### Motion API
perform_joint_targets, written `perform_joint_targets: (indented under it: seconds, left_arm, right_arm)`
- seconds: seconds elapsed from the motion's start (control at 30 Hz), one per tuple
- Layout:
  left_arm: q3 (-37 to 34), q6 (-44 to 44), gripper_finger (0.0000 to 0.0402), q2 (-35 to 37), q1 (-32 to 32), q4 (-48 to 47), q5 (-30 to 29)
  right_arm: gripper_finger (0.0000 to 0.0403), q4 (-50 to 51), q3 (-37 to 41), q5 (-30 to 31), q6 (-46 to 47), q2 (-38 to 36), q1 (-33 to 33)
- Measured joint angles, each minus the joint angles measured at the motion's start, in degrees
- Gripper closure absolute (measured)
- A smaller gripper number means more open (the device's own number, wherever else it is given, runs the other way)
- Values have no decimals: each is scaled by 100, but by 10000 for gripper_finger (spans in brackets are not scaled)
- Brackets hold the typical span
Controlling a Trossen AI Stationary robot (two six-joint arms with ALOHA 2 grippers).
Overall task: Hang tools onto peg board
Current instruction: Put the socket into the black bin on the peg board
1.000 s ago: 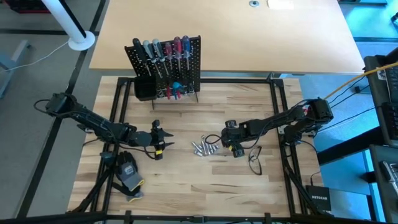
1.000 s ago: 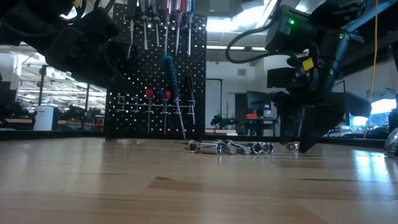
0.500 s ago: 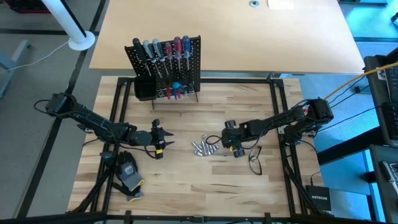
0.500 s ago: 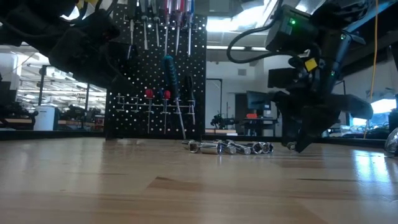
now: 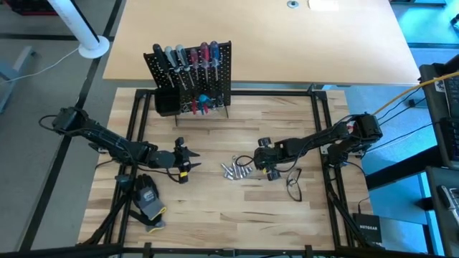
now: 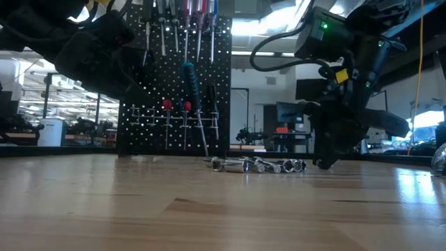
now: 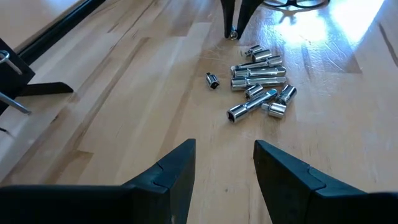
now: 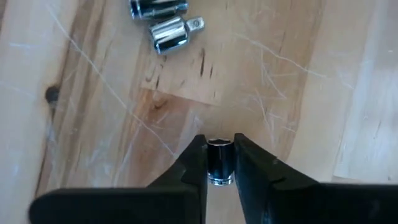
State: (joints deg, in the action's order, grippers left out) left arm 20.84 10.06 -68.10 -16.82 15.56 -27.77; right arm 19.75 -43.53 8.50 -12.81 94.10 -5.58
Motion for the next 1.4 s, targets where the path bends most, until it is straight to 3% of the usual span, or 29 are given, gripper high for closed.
perform_joint_targets:
  seconds: [0.2, 0.47, 0.63, 0.73, 0.83, 1.0, 1.4]
  left_arm:
    - [0, 32, 249, 0, 0, 6, 0]
    - [0, 486, 249, 21, -219, -276, 7]
    - [0, 963, 249, 191, -485, -740, 13]
    - [0, 1087, 249, 308, -585, -892, 12]
    - [0, 1096, 249, 334, -616, -946, 11]
    - [0, 1099, 249, 316, -608, -996, -6]
    - [0, 1099, 249, 310, -608, -1009, -210]
  right_arm:
    - [334, 100, -345, 87, 94, -26, 1]
    - [340, -128, -1643, 105, -285, -190, 36]
    - [339, -1594, -2174, 101, -377, -203, 309]
    - [339, -3053, -2259, 98, -369, -105, 521]
    - [339, -4226, -2408, 95, -365, 156, 718]
    - [339, -5026, -3033, -150, -356, 857, 952]
    - [338, -4615, -5749, -161, -357, 2889, 1363]
